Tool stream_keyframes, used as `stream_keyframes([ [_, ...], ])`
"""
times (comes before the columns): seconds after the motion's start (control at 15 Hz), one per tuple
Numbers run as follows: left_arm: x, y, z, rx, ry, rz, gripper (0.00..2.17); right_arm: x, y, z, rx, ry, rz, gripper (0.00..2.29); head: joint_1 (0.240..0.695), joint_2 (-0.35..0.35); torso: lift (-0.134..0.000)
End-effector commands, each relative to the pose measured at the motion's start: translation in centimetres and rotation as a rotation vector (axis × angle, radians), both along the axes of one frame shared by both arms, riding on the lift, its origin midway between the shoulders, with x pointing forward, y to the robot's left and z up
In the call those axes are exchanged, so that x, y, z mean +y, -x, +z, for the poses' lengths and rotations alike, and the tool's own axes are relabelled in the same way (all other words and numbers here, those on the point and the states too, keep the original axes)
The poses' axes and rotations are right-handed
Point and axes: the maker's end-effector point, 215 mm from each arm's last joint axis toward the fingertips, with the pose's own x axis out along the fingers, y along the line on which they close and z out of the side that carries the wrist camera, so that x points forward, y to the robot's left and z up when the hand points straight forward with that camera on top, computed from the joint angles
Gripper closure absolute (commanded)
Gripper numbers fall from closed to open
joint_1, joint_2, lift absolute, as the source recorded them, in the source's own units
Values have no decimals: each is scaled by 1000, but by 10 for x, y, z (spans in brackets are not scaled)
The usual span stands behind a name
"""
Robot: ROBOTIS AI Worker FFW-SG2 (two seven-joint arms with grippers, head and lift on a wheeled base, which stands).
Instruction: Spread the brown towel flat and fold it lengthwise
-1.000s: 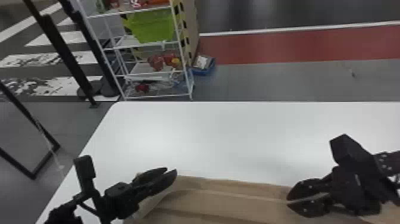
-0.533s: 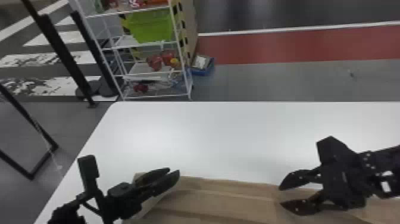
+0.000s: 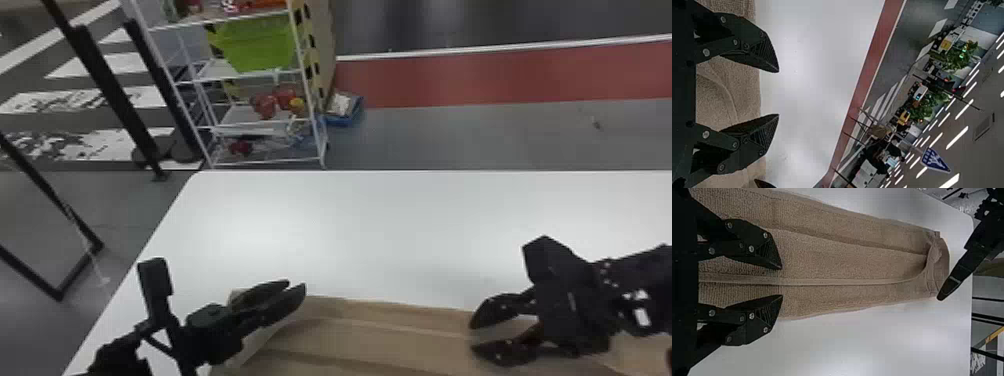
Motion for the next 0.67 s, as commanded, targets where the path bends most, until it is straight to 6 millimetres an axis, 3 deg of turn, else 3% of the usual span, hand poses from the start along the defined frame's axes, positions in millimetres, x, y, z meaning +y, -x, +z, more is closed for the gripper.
stream_keyframes([
  [0.0, 0, 0, 0, 1, 1, 0, 579, -3, 4, -6, 34, 21, -13, 768, 695, 209, -123],
  [0.33, -1, 0, 3, -4, 1, -2, 579, -6, 11, -15, 80, 52, -26, 1207, 695, 207, -123],
  [0.6, -1, 3, 0, 7, 5, -3, 579, -1, 15, 9, 51, 14, -30, 1214, 695, 204, -123],
])
